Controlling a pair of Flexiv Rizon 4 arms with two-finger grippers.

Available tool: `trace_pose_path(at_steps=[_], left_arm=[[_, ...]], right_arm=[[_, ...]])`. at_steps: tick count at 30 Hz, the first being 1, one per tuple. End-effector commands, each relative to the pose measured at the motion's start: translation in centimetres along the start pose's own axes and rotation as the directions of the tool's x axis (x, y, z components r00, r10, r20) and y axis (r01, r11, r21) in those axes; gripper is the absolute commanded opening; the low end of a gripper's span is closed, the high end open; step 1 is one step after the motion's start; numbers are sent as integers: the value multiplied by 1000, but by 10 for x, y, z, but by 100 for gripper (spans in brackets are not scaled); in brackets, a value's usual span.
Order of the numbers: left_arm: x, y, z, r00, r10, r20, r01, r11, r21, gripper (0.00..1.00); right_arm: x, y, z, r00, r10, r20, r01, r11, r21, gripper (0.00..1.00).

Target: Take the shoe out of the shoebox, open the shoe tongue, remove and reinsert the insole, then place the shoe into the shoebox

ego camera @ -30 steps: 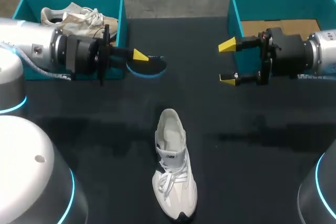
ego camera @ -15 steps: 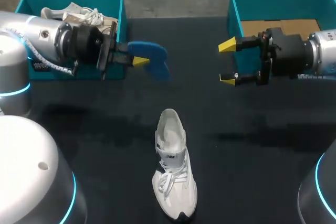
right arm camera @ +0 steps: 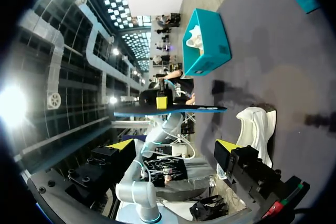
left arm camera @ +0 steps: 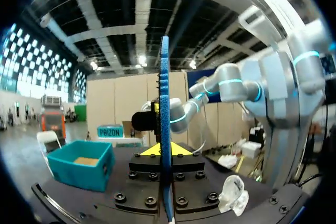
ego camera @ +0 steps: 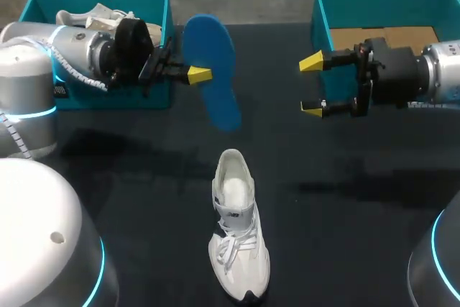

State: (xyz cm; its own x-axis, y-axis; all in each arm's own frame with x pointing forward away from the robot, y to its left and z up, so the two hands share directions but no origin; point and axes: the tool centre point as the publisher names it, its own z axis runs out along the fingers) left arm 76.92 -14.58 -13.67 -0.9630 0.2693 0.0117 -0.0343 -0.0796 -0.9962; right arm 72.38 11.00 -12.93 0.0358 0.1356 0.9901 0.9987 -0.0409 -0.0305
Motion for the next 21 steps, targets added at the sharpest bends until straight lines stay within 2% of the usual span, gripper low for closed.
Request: trace_pose_path(at_steps=[1, 7, 14, 21], left_arm=[[-8, 5, 2, 944, -327, 47, 325, 945, 47, 0], [-10, 3, 4, 877, -477, 56, 474, 879, 60, 0], [-9, 6, 4, 718, -696, 13, 694, 717, 66, 0], [-11, 26, 8, 571, -821, -14, 820, 569, 70, 0]], right_arm=[[0, -1, 1, 1000, -1, 1, 1, 1000, -1, 100], [0, -1, 1, 1000, -1, 1, 1, 1000, -1, 100], [0, -1, 1, 1000, -1, 1, 1, 1000, -1, 100], [0, -1, 1, 1000, -1, 1, 1, 1000, -1, 100]])
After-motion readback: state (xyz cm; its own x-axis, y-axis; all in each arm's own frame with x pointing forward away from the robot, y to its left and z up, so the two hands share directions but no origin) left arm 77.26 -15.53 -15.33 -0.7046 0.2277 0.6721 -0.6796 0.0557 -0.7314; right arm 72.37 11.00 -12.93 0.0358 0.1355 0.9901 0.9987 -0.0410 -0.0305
